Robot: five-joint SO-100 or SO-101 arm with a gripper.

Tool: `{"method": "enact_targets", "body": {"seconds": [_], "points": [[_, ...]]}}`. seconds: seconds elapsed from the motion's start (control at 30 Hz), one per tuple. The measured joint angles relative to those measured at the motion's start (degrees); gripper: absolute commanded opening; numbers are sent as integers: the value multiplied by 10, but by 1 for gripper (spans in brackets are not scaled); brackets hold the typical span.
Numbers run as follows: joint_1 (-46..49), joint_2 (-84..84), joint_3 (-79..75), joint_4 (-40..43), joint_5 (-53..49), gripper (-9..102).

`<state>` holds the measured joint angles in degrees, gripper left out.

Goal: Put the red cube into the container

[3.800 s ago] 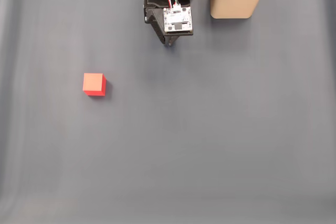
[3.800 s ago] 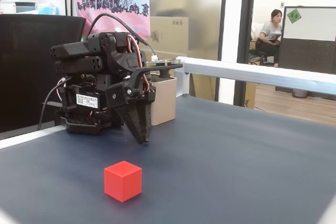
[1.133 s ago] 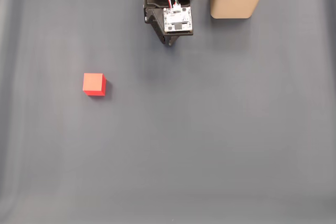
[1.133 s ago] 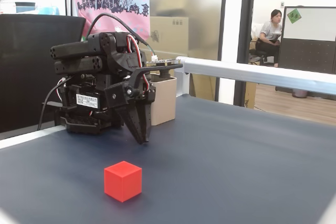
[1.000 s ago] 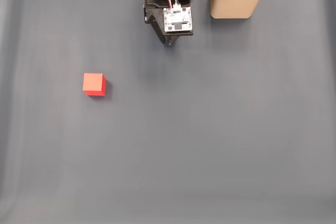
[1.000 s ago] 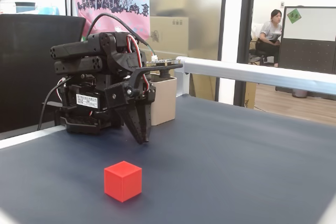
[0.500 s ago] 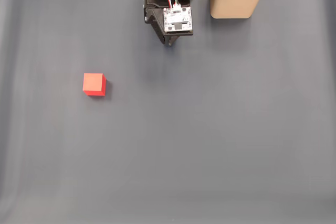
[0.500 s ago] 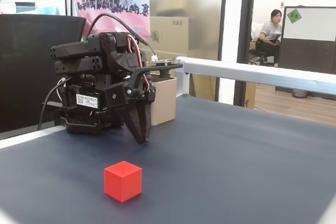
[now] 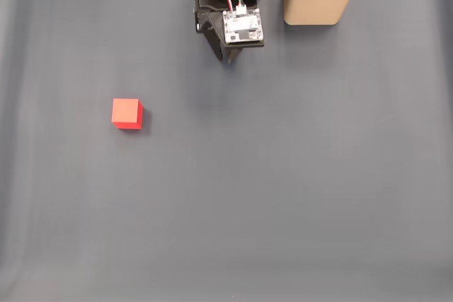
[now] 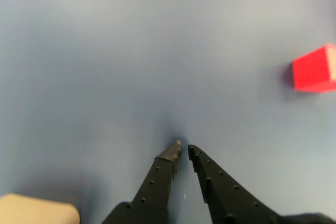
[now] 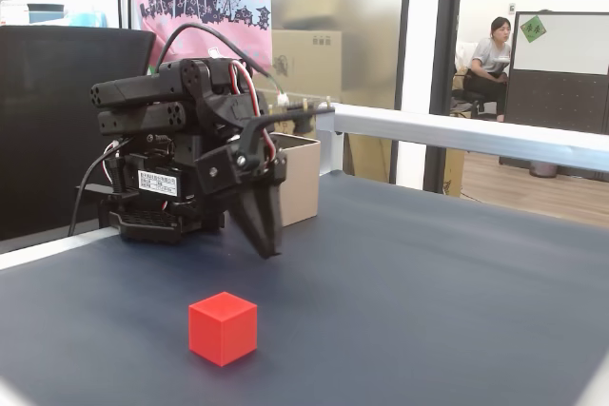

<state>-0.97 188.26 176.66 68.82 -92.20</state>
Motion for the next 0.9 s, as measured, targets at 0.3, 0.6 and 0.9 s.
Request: {"method": "enact_targets", "body": {"seconds": [0.3,0.6,0.9], "points": [[0,-65,-23,-212,-18,0],[18,-200,-164,-182,-37,0],[111,-451,-447,-24,-69,2]]}}
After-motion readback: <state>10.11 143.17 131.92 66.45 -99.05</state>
